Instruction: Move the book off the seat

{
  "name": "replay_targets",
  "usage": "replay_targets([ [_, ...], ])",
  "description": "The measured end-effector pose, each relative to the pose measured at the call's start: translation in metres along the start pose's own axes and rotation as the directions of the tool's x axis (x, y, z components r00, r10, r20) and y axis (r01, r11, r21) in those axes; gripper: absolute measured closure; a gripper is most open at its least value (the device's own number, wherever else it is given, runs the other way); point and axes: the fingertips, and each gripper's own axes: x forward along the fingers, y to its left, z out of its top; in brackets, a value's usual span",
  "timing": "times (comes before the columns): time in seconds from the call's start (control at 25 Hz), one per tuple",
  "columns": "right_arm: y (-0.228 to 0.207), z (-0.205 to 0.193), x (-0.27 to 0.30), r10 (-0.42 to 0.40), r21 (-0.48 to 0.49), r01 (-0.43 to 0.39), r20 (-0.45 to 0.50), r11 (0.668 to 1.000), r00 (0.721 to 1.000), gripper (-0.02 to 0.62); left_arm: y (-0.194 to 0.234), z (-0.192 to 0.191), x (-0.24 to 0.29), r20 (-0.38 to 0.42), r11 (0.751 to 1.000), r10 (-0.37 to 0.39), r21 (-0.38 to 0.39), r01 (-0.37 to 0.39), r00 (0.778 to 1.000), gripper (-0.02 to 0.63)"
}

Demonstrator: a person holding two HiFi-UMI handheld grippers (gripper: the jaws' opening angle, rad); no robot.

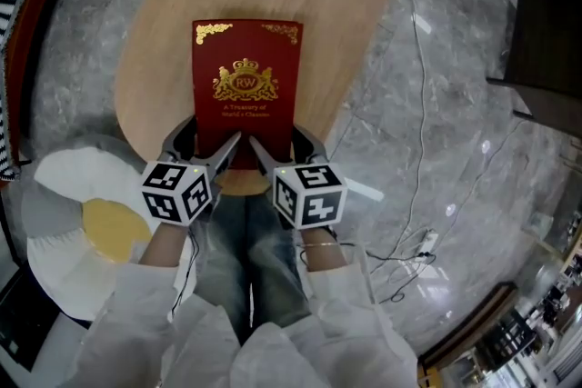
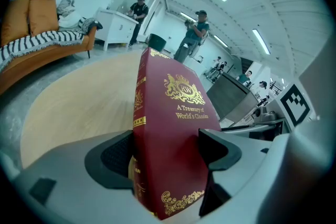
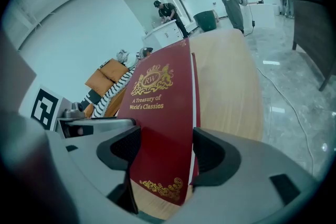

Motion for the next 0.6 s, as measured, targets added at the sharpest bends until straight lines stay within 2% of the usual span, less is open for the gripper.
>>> replay_targets([
  [0.4,-0.004,-0.009,0.014,-0.015,0.025,0.015,-0.001,1.000,1.000,0.277,0.012,-0.011,0.009,0.005,0.998,0.044,-0.035,-0.043,0.999,0.224],
  [0.6,-0.005,-0.009,0.014,-0.019,0.018,0.019,0.000,1.000,1.000,0.278,0.013,-0.013,0.009,0.003,0.998,0.042,-0.049,-0.042,0.999,0.224],
])
